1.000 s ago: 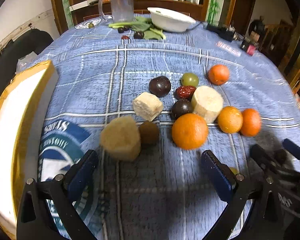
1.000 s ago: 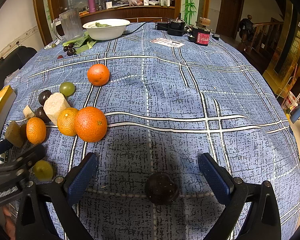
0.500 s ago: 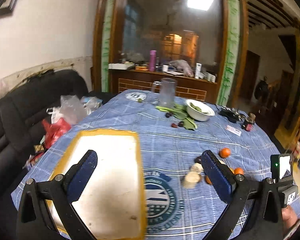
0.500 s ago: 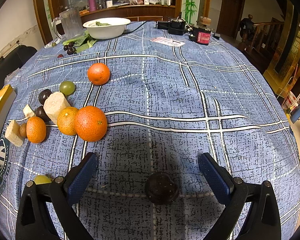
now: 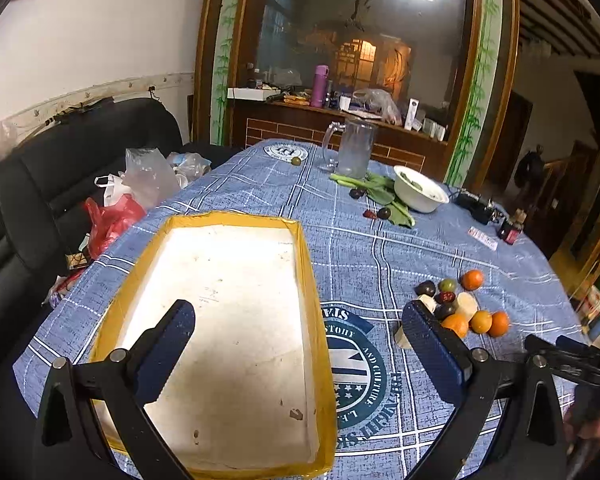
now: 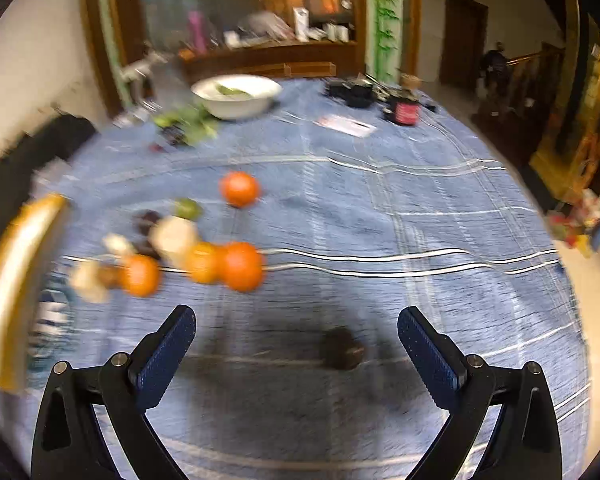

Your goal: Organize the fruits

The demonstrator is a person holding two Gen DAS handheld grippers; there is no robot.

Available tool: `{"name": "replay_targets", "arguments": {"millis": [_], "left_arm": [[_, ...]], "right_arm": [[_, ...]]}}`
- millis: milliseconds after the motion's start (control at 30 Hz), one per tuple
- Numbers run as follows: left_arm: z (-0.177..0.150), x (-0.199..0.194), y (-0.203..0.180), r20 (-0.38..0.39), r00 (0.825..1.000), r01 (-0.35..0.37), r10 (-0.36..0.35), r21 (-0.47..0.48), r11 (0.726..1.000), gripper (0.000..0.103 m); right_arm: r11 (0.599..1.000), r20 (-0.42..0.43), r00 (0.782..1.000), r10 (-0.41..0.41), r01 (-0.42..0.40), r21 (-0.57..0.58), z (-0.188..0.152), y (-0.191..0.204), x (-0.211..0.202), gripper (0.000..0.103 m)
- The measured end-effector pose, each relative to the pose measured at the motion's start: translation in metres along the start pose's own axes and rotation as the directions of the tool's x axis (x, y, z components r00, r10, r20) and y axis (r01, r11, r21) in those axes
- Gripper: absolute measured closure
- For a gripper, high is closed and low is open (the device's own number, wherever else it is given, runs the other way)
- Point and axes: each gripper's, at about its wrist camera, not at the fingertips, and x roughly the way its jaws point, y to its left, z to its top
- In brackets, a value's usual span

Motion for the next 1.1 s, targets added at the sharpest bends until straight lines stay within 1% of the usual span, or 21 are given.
{"name": "replay_targets", "arguments": {"millis": [67, 133, 167, 200, 233, 267, 300, 333, 400, 467, 567, 633, 667, 733, 833, 933, 967, 1000, 1033, 1067, 1100], "left_arm": [[0.0, 0.006, -0.01, -0.031, 0.999, 0.025, -0.024, 0.022, 0.999, 0.0], [-0.004, 0.01, -0.021, -0.052, 0.997, 0.052, -0.05, 0.046, 0.998, 0.0], [-0.006, 0.013, -0.028, -0.067, 0.995, 0.078, -0.074, 0.061, 0.995, 0.0], [-0.007, 0.017, -0.033, -0.081, 0.992, 0.099, -0.093, 0.069, 0.993, 0.0], [-0.008, 0.021, -0.038, -0.102, 0.988, 0.122, -0.114, 0.077, 0.99, 0.0], [-0.009, 0.025, -0.042, -0.117, 0.984, 0.142, -0.132, 0.079, 0.987, 0.003], [-0.008, 0.029, -0.045, -0.133, 0.979, 0.168, -0.157, 0.08, 0.983, 0.012], [-0.007, 0.034, -0.049, -0.149, 0.972, 0.196, -0.182, 0.081, 0.977, 0.017], [-0.006, 0.045, -0.058, -0.191, 0.957, 0.24, -0.22, 0.088, 0.967, 0.036], [-0.003, 0.058, -0.067, -0.225, 0.946, 0.262, -0.234, 0.102, 0.96, 0.04], [-0.001, 0.074, -0.08, -0.247, 0.94, 0.274, -0.234, 0.141, 0.951, 0.04], [-0.002, 0.086, -0.091, -0.273, 0.937, 0.274, -0.219, 0.182, 0.944, 0.04], [-0.004, 0.092, -0.097, -0.287, 0.936, 0.267, -0.205, 0.199, 0.943, 0.04], [-0.007, 0.101, -0.105, -0.311, 0.929, 0.275, -0.2, 0.22, 0.936, 0.04], [-0.012, 0.111, -0.114, -0.326, 0.925, 0.286, -0.197, 0.253, 0.924, 0.04], [-0.019, 0.122, -0.123, -0.341, 0.923, 0.283, -0.178, 0.289, 0.915, 0.04], [-0.021, 0.126, -0.126, -0.35, 0.922, 0.278, -0.166, 0.302, 0.912, 0.04], [-0.024, 0.129, -0.128, -0.358, 0.92, 0.277, -0.158, 0.311, 0.909, 0.041], [-0.026, 0.131, -0.129, -0.364, 0.918, 0.28, -0.157, 0.316, 0.906, 0.044], [-0.028, 0.132, -0.13, -0.368, 0.918, 0.278, -0.151, 0.322, 0.905, 0.058], [-0.03, 0.133, -0.131, -0.366, 0.922, 0.258, -0.125, 0.339, 0.905, 0.071]], "right_arm": [[0.998, -0.009, 0.998, 0.057, -0.057, 0.013, -0.002, 0.006, -0.006, 0.003], [0.995, -0.02, 0.995, 0.097, -0.097, 0.014, -0.005, 0.012, -0.007, 0.019], [0.992, -0.035, 0.992, 0.124, -0.123, 0.017, -0.007, 0.016, -0.003, 0.023], [0.988, -0.058, 0.986, 0.156, -0.155, 0.024, -0.012, 0.02, 0.002, 0.031], [0.984, -0.075, 0.981, 0.179, -0.177, 0.031, -0.015, 0.023, 0.006, 0.036], [0.981, -0.086, 0.977, 0.195, -0.192, 0.036, -0.017, 0.025, 0.009, 0.04], [0.975, -0.102, 0.97, 0.22, -0.217, 0.04, -0.019, 0.029, 0.013, 0.041], [0.972, -0.106, 0.967, 0.233, -0.23, 0.036, -0.021, 0.029, 0.014, 0.041], [0.97, -0.104, 0.965, 0.241, -0.241, 0.009, -0.023, 0.036, 0.015, 0.041], [0.968, -0.103, 0.963, 0.248, -0.251, -0.014, -0.022, 0.042, 0.016, 0.041], [0.962, -0.115, 0.958, 0.263, -0.27, -0.044, -0.024, 0.049, 0.022, 0.042], [0.958, -0.135, 0.952, 0.273, -0.282, -0.053, -0.024, 0.051, 0.027, 0.05], [0.956, -0.144, 0.95, 0.278, -0.288, -0.053, -0.024, 0.053, 0.031, 0.05], [0.952, -0.154, 0.945, 0.29, -0.302, -0.057, -0.025, 0.054, 0.033, 0.051], [0.952, -0.151, 0.949, 0.276, -0.292, -0.094, -0.028, 0.059, 0.034, 0.051], [0.952, -0.148, 0.957, 0.251, -0.271, -0.14, -0.03, 0.066, 0.034, 0.052], [0.952, -0.148, 0.958, 0.245, -0.266, -0.149, -0.031, 0.068, 0.034, 0.054], [0.951, -0.15, 0.959, 0.24, -0.263, -0.161, -0.031, 0.07, 0.034, 0.06], [0.951, -0.151, 0.961, 0.232, -0.257, -0.171, -0.031, 0.072, 0.034, 0.062], [0.953, -0.149, 0.965, 0.214, -0.239, -0.186, -0.032, 0.074, 0.034, 0.064], [0.954, -0.148, 0.968, 0.202, -0.229, -0.195, -0.032, 0.075, 0.034, 0.071]]}}
